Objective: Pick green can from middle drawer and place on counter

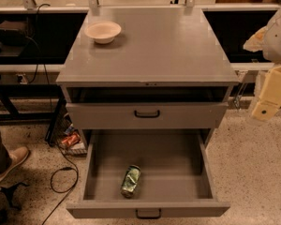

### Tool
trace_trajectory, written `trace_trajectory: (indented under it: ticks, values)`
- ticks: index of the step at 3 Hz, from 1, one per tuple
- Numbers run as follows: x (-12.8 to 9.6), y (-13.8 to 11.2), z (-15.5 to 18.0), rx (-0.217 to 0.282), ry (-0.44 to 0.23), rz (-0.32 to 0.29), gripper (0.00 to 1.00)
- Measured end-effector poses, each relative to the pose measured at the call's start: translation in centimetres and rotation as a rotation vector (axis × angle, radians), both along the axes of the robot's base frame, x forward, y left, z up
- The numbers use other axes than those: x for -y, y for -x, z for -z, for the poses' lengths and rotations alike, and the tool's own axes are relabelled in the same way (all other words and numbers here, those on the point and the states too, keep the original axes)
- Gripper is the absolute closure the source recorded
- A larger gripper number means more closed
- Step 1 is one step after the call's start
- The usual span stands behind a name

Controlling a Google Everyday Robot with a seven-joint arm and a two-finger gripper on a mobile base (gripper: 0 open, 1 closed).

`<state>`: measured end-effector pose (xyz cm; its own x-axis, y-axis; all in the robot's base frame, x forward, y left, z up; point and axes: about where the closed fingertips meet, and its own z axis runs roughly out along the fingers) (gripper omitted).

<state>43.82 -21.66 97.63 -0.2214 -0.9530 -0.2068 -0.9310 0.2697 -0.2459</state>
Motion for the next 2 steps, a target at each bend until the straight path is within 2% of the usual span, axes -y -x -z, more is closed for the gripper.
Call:
trace_trajectory:
  ticks: [1,2]
  values:
    - [0.0,0.0,0.0,0.0,0.0,0.0,0.0]
    - [-1.8,-1.4,1.0,-0.008,0.034,-0.138,0.0]
